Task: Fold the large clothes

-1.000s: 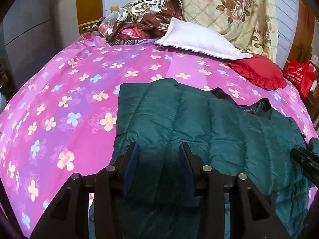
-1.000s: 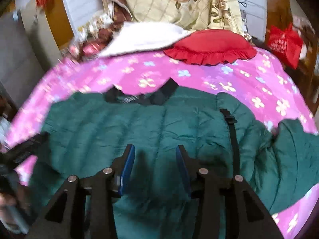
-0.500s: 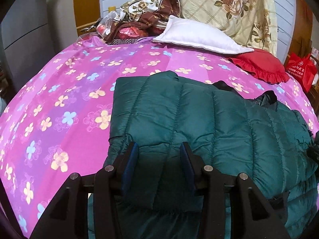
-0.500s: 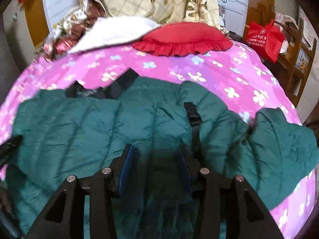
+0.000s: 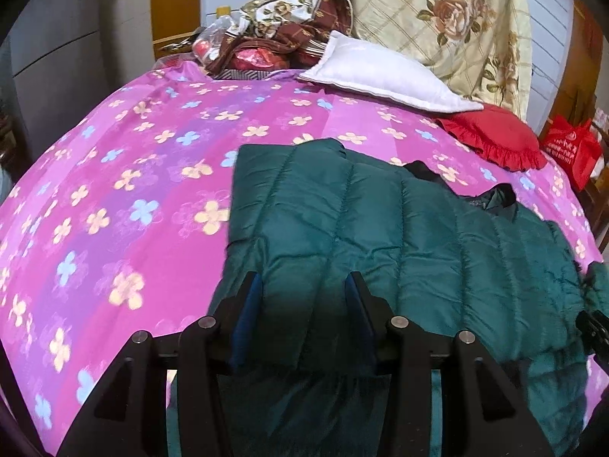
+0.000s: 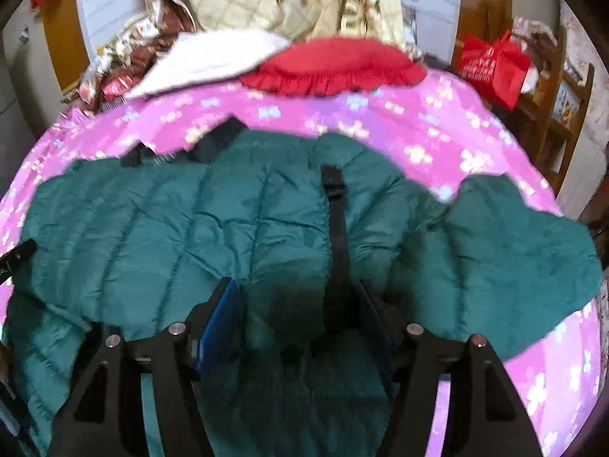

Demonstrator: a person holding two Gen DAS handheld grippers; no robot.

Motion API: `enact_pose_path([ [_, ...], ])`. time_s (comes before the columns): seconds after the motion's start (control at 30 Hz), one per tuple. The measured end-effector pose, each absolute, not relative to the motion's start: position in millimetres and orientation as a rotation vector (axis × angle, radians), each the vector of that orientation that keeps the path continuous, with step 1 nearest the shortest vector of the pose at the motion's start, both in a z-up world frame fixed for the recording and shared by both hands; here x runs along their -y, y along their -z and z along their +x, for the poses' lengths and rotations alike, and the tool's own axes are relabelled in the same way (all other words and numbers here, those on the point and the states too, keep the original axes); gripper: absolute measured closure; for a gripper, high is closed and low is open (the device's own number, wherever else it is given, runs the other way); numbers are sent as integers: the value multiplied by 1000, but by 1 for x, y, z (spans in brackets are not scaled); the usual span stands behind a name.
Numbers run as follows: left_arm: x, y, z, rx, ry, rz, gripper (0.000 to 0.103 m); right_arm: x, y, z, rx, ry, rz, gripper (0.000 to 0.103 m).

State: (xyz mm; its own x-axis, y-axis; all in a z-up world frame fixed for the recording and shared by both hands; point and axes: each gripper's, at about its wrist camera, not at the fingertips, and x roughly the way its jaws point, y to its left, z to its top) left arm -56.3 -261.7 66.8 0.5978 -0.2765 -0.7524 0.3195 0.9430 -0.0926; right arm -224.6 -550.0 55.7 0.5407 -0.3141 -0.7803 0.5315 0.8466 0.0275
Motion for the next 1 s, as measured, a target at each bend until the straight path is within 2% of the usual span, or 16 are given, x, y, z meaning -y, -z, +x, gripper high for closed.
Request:
enact_pose_path([
  [0.47,244,-100,-124,-805,395,61,77,492,-93,-272,-795,449,280,25],
  [1.0,248,-111,-181,-792,394,56,77,466,-108,-318,-766,446,307,20],
])
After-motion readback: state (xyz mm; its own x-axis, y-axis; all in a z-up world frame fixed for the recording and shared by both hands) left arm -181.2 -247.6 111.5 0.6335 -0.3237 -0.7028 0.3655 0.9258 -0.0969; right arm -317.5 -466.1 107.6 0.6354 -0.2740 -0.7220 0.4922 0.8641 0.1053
